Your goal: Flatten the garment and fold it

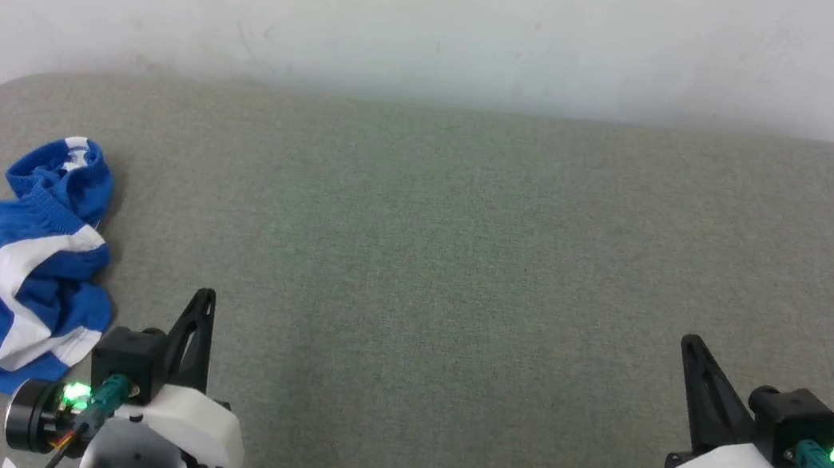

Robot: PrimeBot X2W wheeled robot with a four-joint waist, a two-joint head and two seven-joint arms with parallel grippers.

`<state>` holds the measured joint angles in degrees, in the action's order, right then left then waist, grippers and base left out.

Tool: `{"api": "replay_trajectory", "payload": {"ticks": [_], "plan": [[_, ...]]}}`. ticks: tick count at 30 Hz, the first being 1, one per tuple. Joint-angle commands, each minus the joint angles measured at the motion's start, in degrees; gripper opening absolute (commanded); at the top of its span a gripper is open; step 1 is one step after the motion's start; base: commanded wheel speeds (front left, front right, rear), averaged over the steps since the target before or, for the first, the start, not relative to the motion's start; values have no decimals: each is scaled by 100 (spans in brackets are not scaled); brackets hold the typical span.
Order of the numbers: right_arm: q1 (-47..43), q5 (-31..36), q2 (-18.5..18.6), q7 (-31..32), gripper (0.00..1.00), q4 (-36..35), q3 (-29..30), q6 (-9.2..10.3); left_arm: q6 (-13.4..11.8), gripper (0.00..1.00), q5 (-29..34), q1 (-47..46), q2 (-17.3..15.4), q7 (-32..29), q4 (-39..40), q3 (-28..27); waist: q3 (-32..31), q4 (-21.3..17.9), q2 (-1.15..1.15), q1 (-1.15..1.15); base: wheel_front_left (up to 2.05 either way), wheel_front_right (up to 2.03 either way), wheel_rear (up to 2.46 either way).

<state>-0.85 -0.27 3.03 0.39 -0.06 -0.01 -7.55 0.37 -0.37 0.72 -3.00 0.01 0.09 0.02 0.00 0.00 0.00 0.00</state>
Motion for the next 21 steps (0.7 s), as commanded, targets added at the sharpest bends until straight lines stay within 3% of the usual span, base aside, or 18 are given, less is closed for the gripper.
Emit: {"api": "replay_trajectory", "payload": {"ticks": [1,7,8,21], "plan": [[85,27,-15,-39,0,6,1,6,-37,0,37,-72,13,-1,-9,-2,0,0,0,0,0,0,0],[85,27,-15,-39,0,6,1,6,-37,0,37,-72,13,-1,-9,-2,0,0,0,0,0,0,0],[-2,-1,1,5,100,0,-1,0,1,100,-1,1,0,0,1,-1,0,0,0,0,0,0,0],[-2,-62,1,4,100,-5,9,1,-14,100,-38,9,-1,19,2,-2,-4,-6,0,0,0,0,0]]}}
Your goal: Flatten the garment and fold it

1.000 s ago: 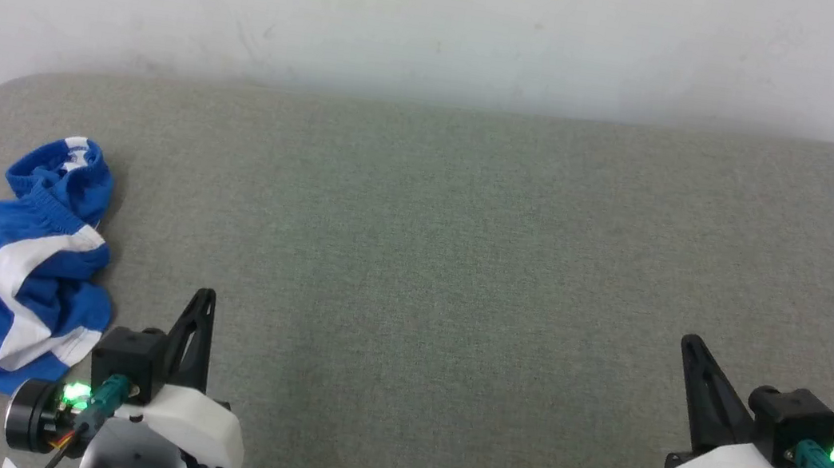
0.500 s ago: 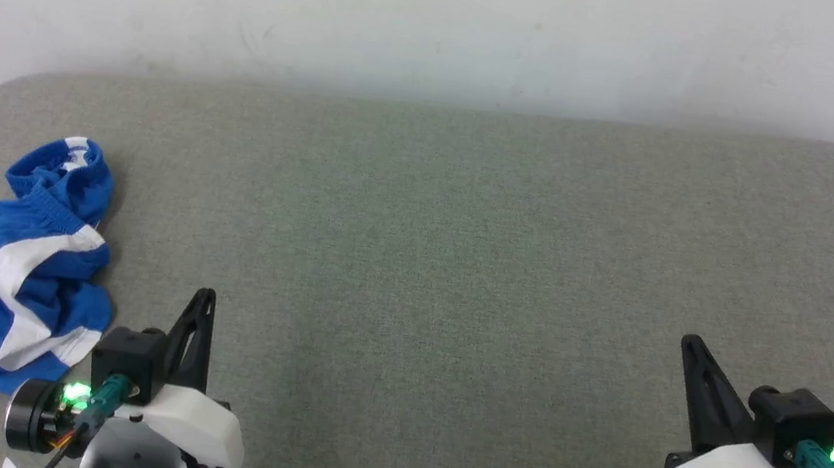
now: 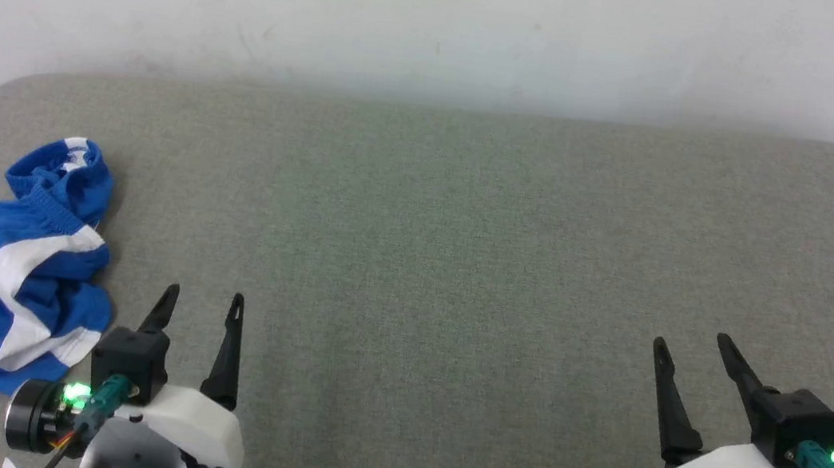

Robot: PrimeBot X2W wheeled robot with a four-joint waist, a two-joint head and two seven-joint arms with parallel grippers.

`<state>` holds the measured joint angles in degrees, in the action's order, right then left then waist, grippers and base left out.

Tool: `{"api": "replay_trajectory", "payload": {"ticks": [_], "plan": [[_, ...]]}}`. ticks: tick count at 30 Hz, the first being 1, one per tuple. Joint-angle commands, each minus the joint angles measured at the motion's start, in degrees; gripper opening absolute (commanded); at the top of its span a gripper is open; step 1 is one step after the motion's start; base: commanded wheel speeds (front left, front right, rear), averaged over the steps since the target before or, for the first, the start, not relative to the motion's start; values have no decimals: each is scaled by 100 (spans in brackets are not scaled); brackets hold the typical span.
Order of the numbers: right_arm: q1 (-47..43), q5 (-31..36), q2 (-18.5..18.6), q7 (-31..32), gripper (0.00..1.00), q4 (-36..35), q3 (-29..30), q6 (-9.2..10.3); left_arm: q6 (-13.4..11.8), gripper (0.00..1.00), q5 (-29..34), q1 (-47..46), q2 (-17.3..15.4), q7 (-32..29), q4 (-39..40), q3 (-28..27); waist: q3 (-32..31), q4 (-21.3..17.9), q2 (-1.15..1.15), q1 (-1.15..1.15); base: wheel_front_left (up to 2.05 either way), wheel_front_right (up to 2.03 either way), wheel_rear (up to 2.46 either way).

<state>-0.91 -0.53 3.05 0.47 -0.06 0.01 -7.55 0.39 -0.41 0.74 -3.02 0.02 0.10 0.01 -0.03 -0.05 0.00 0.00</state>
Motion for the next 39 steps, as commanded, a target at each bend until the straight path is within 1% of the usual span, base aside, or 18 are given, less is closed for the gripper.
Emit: {"api": "replay_trajectory", "payload": {"ticks": [1,10,17,23,39], "plan": [[5,-52,-1,-2,100,-5,11,1,-19,100,-42,8,0,21,1,-1,-2,-1,0,0,0,0,0],[5,-170,-3,21,100,-36,35,1,-51,100,-109,32,-2,49,8,-6,-22,25,0,0,0,0,0],[4,-230,-3,37,100,-73,21,1,-91,100,-149,43,-19,69,24,-40,-29,126,0,0,0,0,0],[26,-289,-4,45,100,-133,-40,2,-130,100,-211,19,-63,113,16,-114,-15,393,0,0,0,0,0],[178,-388,-7,26,100,-238,-214,3,-208,100,-459,-73,-187,328,-89,-346,-20,1314,0,0,0,0,0]]}}
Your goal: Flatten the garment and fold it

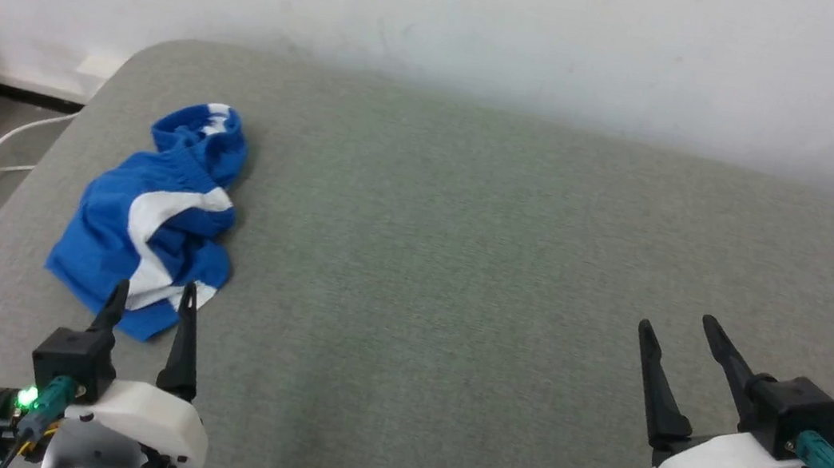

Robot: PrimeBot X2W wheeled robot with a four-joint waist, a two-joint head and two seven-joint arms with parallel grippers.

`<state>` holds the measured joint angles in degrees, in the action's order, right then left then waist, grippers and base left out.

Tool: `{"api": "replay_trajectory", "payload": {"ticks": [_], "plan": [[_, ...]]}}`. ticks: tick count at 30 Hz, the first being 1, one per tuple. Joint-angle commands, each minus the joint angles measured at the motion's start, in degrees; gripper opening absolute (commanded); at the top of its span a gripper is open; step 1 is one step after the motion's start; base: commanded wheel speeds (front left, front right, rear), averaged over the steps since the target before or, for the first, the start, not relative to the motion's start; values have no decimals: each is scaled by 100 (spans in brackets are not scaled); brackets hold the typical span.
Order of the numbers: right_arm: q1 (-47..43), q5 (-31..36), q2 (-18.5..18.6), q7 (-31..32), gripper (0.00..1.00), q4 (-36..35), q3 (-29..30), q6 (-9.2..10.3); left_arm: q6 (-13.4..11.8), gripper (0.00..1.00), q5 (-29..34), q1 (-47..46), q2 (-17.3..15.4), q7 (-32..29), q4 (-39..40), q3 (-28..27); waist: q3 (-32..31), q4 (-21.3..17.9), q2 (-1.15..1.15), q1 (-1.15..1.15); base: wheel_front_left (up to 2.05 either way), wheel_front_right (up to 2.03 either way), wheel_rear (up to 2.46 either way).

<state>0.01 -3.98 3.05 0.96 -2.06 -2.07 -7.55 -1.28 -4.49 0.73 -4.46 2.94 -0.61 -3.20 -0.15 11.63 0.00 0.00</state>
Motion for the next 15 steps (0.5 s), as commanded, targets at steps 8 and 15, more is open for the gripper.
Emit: {"api": "replay_trajectory", "payload": {"ticks": [8,15], "plan": [[143,-113,-8,-22,100,-47,-84,3,-95,100,-134,-122,-105,26,13,-75,2,413,0,0,0,0,0],[179,-185,-9,13,100,-77,-127,3,-133,100,-228,-294,-204,-48,10,-129,61,552,0,0,0,0,0]]}}
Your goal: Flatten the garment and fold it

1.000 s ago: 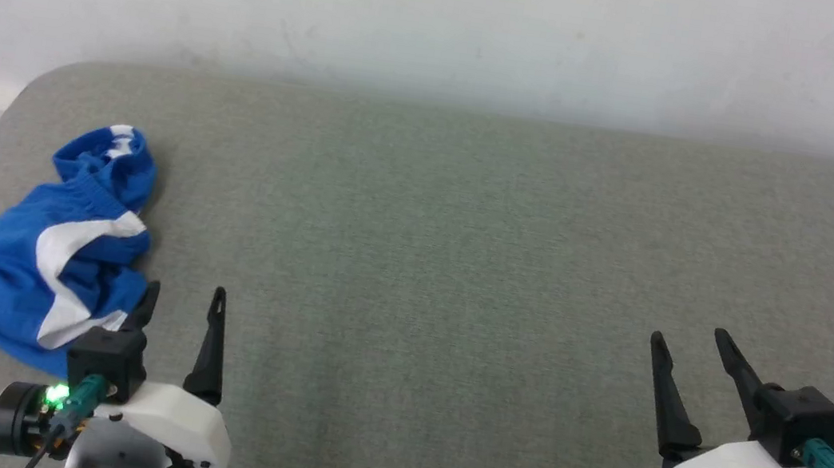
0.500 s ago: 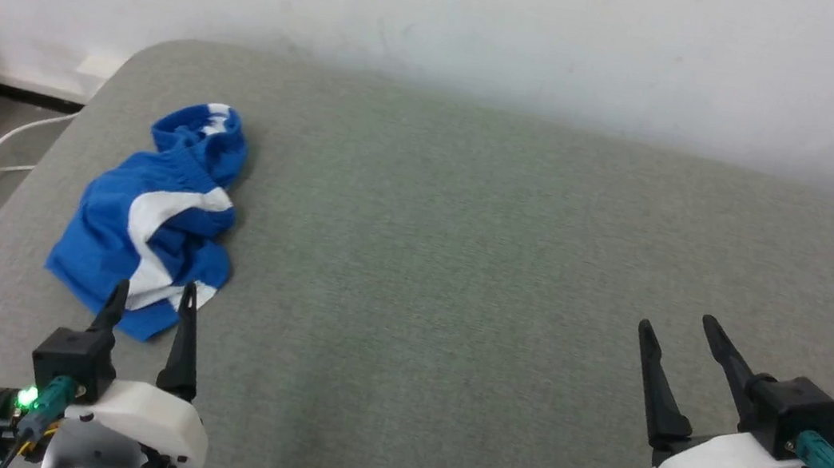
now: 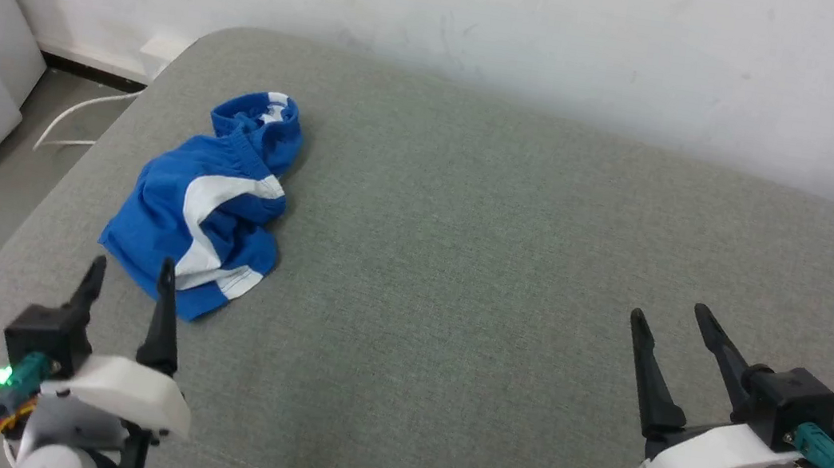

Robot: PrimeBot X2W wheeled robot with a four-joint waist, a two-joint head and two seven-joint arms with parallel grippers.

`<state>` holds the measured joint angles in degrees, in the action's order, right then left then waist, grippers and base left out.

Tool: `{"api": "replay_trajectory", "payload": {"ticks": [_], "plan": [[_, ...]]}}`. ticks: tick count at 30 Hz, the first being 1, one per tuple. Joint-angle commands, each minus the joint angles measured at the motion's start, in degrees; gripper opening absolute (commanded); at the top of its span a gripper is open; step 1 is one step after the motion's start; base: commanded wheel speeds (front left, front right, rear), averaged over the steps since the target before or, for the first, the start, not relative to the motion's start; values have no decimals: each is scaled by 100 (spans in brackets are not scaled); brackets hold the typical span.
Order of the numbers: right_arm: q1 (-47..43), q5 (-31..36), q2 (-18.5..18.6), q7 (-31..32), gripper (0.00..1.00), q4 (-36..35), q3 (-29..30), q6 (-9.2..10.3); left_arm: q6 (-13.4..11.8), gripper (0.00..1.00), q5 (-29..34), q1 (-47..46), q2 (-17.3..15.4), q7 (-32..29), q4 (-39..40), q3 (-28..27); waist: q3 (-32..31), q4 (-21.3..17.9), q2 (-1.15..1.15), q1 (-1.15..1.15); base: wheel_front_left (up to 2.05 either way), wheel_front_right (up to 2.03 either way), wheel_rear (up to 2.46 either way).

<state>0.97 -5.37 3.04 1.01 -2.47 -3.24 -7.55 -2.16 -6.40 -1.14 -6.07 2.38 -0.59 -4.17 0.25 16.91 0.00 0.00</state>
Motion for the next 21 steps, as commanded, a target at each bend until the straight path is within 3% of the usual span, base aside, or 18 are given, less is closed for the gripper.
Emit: {"api": "replay_trajectory", "payload": {"ticks": [1,12,21], "plan": [[88,-55,-8,17,100,-49,-16,3,-52,100,-53,-165,-67,-3,5,-48,40,38,0,0,0,0,0],[284,-57,-7,222,100,-237,-138,4,-68,100,-323,-1477,-452,-442,-399,-157,543,-55,0,0,0,0,0],[463,-7,117,444,100,-518,-256,4,280,100,-598,-2786,-1091,-1534,-1582,-57,1220,-408,0,0,0,0,0]]}}
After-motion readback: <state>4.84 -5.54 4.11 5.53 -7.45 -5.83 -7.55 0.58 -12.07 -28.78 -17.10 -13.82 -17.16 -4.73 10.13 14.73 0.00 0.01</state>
